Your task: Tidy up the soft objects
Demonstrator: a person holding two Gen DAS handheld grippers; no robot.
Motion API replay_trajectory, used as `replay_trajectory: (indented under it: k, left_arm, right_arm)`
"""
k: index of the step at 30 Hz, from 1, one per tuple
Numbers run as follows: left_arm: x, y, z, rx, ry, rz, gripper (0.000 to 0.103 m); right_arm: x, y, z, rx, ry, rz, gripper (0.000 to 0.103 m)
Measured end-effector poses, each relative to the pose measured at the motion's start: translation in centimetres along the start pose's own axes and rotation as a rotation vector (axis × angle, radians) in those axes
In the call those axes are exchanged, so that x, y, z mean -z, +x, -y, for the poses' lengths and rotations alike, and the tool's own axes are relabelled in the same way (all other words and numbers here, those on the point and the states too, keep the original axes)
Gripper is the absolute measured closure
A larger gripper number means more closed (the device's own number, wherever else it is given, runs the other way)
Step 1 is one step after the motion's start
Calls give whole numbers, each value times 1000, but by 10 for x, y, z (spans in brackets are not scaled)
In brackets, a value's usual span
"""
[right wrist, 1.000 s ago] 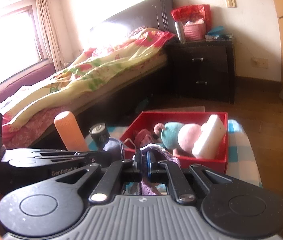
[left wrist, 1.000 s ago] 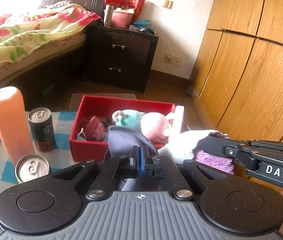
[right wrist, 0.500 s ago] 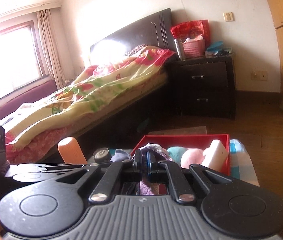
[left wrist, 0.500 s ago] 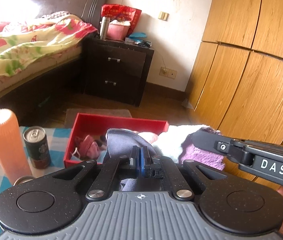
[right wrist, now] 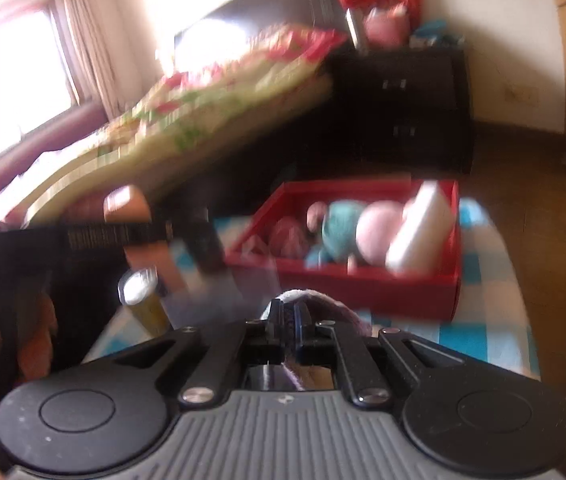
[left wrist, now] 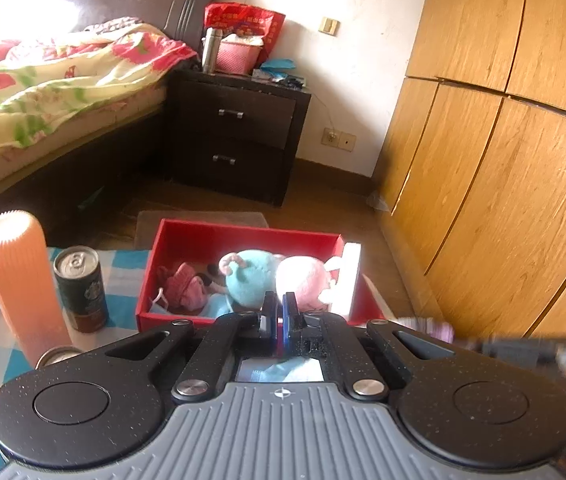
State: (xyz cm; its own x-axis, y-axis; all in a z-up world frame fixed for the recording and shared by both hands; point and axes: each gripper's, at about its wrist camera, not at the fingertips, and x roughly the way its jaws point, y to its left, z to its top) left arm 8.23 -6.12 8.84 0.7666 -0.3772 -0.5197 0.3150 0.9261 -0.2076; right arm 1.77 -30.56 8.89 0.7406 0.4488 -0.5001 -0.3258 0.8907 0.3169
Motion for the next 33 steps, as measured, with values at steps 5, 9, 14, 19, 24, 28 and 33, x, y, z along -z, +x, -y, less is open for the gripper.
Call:
replay_trajectory:
  k: [5,9,14,19,24,28,33]
  left_arm:
    - [0,1,2,3,34,-18,103]
    - [36,24,-2,-41,100,-166,61]
    - [78,65,-11,-119,171,-293,53]
    - [91,89,-18,-110,164,-340,63]
    - [95,90,-20,-92,133,-389,93]
    - [66,58,-21,-55,74,-271,94]
    - [25,20,-14,-32,36,-87,93]
  right_arm:
    - [-23,-5,-7,-14,10,87,103]
    - [-17,3,-10,-20,5,61,103]
    - [-11,7,-13,-27,-5,26,103]
    - [-8,10,-17,-39,-18,11,103]
    - [-9,11,-12,-26,-13,8,103]
    - [-13,4,-10,-22,0,39,103]
    - [-20,-1,-14,-24,-4,84,103]
